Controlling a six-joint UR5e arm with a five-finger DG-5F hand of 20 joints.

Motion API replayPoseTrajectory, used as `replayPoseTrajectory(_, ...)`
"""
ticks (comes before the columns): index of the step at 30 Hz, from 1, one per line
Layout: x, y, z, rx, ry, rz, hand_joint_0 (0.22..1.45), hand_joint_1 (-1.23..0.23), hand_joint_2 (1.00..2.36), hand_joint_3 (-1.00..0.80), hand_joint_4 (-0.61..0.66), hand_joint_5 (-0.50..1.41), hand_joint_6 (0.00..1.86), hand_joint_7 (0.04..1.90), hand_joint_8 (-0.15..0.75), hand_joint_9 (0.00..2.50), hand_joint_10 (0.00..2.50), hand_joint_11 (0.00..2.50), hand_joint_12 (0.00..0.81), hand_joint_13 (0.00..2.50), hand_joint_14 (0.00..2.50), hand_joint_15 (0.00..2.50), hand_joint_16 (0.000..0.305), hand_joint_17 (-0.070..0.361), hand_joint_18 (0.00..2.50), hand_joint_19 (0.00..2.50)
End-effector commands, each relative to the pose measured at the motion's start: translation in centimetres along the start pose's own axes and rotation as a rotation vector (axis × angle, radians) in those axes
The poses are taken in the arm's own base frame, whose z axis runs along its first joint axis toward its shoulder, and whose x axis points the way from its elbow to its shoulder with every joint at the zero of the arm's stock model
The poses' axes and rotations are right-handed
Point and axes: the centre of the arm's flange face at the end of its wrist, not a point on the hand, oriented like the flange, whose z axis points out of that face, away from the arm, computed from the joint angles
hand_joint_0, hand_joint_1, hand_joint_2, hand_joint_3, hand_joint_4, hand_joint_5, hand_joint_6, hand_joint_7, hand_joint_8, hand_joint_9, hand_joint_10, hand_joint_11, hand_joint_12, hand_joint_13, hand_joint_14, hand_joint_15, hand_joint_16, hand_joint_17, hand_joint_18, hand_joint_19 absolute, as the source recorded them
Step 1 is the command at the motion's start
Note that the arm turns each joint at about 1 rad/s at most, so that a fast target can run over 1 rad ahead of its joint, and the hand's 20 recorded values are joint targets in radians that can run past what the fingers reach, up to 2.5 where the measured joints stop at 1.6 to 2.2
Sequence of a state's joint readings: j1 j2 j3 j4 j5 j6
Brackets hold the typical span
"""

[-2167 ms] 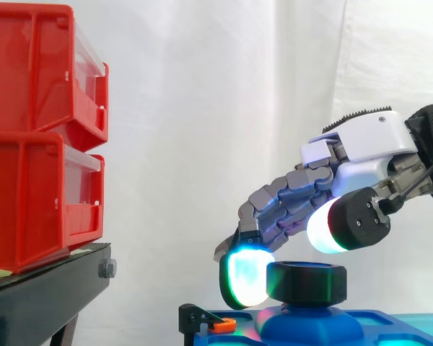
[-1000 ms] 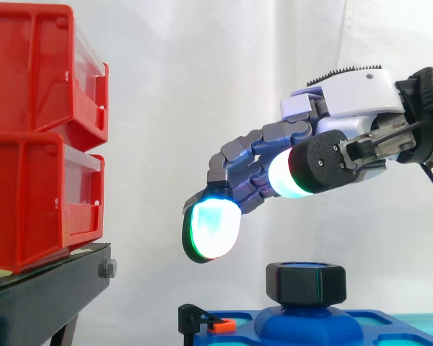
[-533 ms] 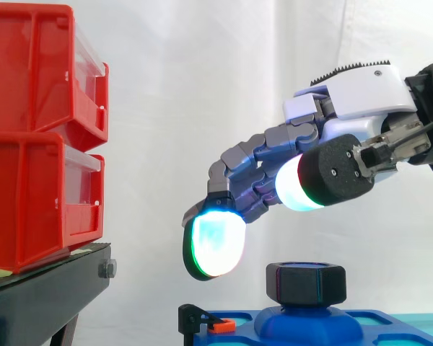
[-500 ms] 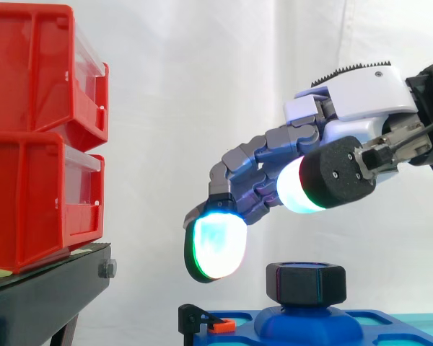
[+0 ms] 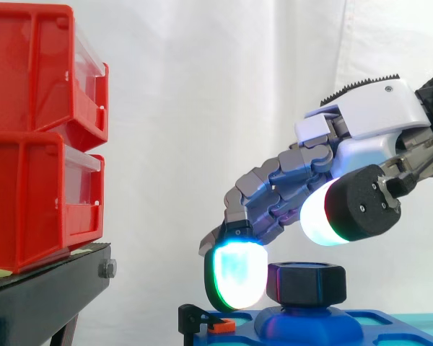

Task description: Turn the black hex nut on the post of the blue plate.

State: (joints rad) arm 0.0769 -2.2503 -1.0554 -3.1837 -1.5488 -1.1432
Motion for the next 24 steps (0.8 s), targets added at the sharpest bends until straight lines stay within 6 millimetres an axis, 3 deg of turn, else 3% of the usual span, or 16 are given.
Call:
replayPoseTrajectory(1,0.2,-0.1,-0.1,0.004,0.013,0.000,0.44,-0.45,1.00,-0.50,0.23,-0.19,0.50,1.04,0.263,0.28,0.00,0.00,0.392,0.21,0.00,0.00,0.065,0.146,0.10,0.12)
replayPoseTrajectory(24,-0.7,-2.4,-0.8,-0.030,0.031,0.009,0.45,-0.45,1.00,-0.50,0.22,-0.18,0.50,1.05,0.261,0.28,0.00,0.00,0.390,0.21,0.00,0.00,0.064,0.143,0.10,0.12)
